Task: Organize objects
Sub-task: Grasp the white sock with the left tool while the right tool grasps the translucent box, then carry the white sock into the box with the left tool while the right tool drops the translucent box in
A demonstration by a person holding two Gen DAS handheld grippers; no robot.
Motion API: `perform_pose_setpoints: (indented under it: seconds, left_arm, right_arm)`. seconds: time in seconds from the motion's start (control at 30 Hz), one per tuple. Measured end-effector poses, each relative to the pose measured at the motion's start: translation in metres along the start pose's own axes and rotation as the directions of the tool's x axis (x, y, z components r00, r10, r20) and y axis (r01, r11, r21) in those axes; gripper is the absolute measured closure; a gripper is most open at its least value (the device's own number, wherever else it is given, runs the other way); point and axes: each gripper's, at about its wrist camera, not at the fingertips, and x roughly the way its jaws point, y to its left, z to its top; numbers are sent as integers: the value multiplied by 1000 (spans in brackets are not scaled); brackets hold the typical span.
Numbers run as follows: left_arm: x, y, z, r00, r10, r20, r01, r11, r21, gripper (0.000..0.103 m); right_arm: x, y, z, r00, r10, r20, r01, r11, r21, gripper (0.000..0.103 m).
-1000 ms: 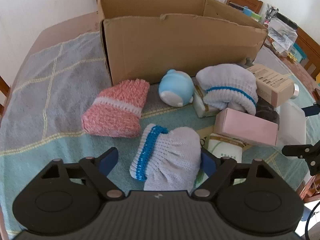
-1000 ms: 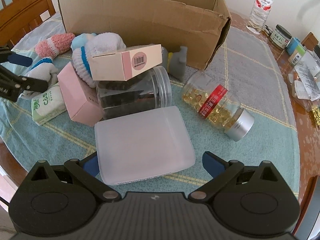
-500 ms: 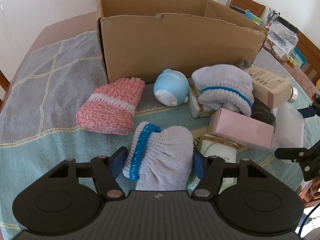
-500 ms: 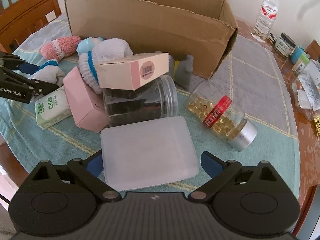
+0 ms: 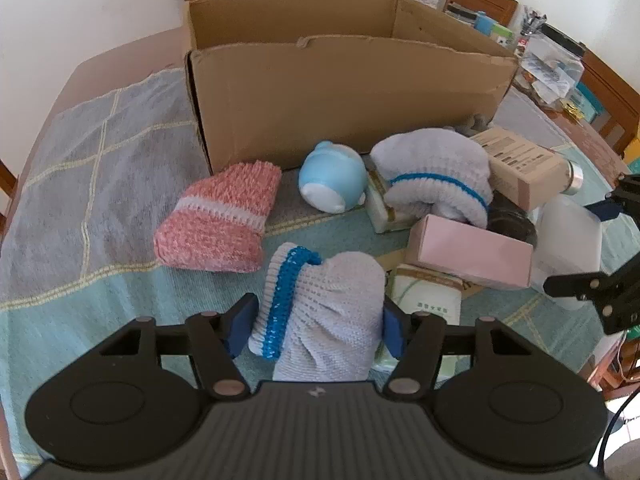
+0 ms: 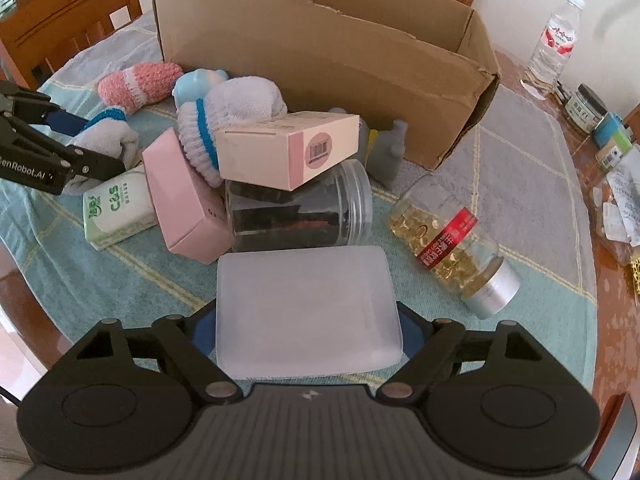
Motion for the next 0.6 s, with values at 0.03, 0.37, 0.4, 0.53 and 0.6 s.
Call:
perform_pose_setpoints:
  seconds: [0.03, 0.37, 0.4, 0.53, 0.6]
  left_arm:
    - [-2, 0, 1, 1000, 0, -3, 0, 1000, 2, 41]
    - [-32, 4, 21, 999, -34, -13, 34, 999, 24, 41]
    - [-37, 4, 24, 999, -38, -11, 38, 999, 29, 41]
    - [-56, 0, 41, 999, -49, 7, 48, 996, 69, 41]
    - [-64, -4, 53, 998, -56, 23, 54, 995, 84, 41]
  right_arm:
    - [-1, -1, 1, 1000, -1, -3, 1, 1000, 6, 15]
    - [-25, -26, 9, 999, 42, -23, -38, 988, 151, 16]
    - [-28, -28, 11, 999, 44, -23, -39, 987, 157, 16]
    - [-48, -37, 17, 999, 50, -8, -48, 983, 177, 16]
    - [-60, -41, 22, 999, 46, 10, -48, 984, 172, 16]
